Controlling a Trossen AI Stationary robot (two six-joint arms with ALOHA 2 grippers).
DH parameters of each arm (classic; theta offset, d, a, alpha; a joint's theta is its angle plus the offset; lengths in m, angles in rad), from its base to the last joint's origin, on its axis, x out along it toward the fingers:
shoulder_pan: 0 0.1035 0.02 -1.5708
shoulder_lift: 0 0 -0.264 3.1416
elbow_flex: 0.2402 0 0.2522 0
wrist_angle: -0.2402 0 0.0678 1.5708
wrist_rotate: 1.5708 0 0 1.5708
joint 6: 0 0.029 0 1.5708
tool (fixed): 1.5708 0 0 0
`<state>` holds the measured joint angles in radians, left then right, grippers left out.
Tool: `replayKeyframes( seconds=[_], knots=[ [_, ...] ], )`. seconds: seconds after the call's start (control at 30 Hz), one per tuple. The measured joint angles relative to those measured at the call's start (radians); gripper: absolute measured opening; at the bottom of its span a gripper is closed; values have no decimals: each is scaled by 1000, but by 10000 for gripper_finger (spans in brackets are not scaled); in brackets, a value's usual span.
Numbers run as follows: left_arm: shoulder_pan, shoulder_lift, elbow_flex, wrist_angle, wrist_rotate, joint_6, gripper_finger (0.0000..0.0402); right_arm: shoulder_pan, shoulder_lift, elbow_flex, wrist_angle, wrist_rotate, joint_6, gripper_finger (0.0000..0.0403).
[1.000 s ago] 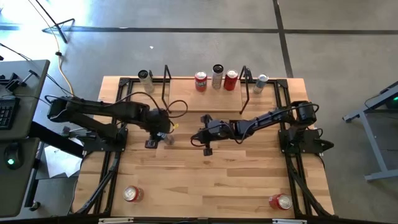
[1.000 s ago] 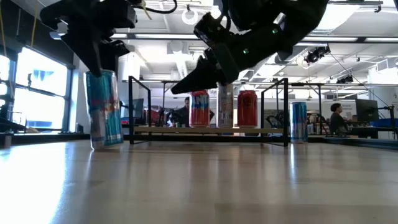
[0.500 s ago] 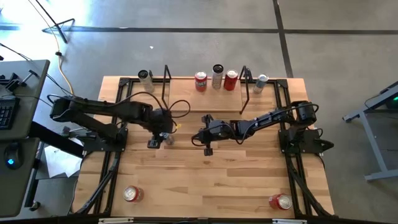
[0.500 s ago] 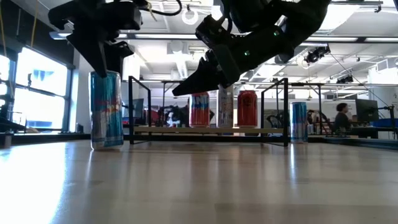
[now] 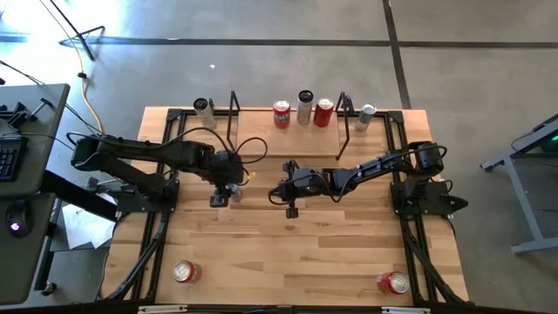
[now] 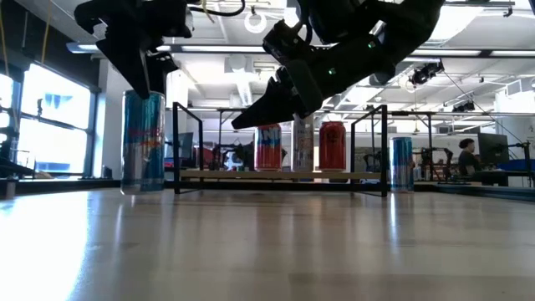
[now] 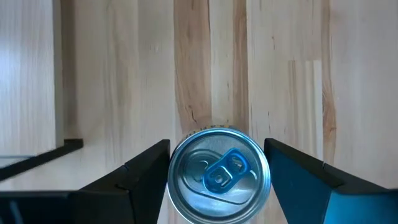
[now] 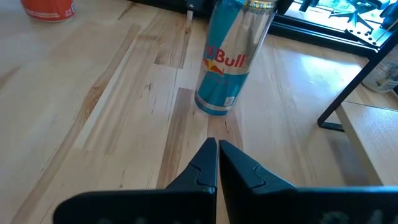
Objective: Place canned beverage on shelf
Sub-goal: Put the bottom blue soda can on the shelf
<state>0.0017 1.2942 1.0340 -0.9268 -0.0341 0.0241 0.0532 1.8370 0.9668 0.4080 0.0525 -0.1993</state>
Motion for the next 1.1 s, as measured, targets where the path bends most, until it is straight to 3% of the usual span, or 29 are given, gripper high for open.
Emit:
replayKeyframes(
  seconds=[0.63, 1.1],
  knots=[
    [0, 3, 3, 6, 15, -2, 242, 0, 0, 0, 0, 0, 0, 0],
    [1, 2, 5, 13, -13, -17, 293, 0, 0, 0, 0, 0, -2, 0]
  ],
)
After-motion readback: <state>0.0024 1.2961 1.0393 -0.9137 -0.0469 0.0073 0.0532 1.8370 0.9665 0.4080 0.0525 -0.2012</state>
